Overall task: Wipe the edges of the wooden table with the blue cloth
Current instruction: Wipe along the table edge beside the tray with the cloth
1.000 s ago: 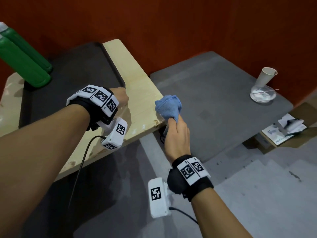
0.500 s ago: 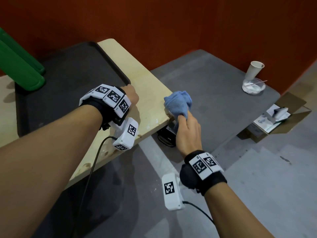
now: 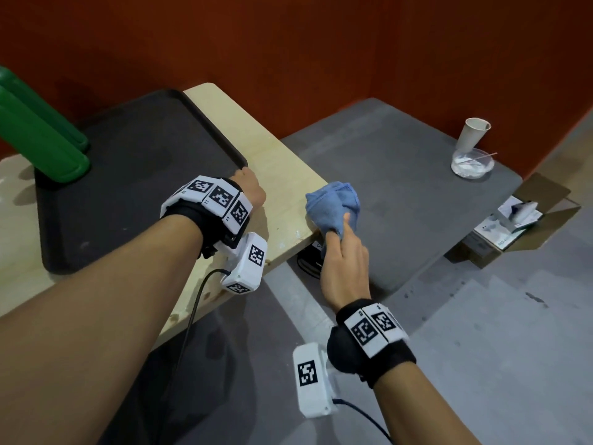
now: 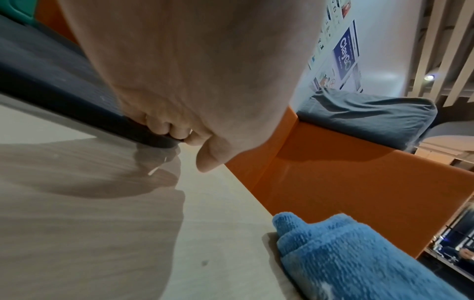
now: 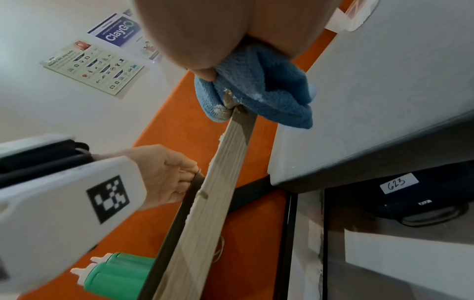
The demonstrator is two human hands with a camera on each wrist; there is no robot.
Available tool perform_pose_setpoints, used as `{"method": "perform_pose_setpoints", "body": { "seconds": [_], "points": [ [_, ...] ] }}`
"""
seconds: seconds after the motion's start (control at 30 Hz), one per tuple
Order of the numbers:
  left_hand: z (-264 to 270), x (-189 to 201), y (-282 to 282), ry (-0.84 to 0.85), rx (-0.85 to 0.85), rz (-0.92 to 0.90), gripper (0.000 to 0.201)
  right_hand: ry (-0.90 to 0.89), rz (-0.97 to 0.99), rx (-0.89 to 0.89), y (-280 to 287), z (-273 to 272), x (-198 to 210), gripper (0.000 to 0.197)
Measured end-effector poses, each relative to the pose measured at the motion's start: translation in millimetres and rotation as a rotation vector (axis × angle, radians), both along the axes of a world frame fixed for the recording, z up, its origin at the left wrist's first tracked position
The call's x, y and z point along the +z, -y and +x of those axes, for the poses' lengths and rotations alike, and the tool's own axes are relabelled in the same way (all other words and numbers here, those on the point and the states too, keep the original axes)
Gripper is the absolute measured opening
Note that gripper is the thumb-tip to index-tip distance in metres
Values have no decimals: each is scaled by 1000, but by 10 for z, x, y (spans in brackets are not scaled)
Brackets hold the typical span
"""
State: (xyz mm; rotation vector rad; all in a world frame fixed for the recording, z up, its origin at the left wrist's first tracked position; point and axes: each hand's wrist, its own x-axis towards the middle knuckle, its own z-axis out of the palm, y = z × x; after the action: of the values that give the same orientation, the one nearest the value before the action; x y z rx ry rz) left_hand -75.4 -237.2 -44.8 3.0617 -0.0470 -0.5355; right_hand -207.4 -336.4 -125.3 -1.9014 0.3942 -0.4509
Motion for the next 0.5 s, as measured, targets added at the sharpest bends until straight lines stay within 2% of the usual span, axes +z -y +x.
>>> {"method": "perform_pose_setpoints", "body": {
  "seconds": [0.13,0.27,0.5],
  "points": [
    [17,-51,-35,1,-30,-10,48,-8,29,-46,113,82,17,16],
    [60,-67,-59,-12,-39,-9,48,-13,-8,-14,-35,-9,-34,25],
    [150,-128,-138,-33,-29,-128,54,-20,-11,-30,-48,20,-31,30]
  ]
}}
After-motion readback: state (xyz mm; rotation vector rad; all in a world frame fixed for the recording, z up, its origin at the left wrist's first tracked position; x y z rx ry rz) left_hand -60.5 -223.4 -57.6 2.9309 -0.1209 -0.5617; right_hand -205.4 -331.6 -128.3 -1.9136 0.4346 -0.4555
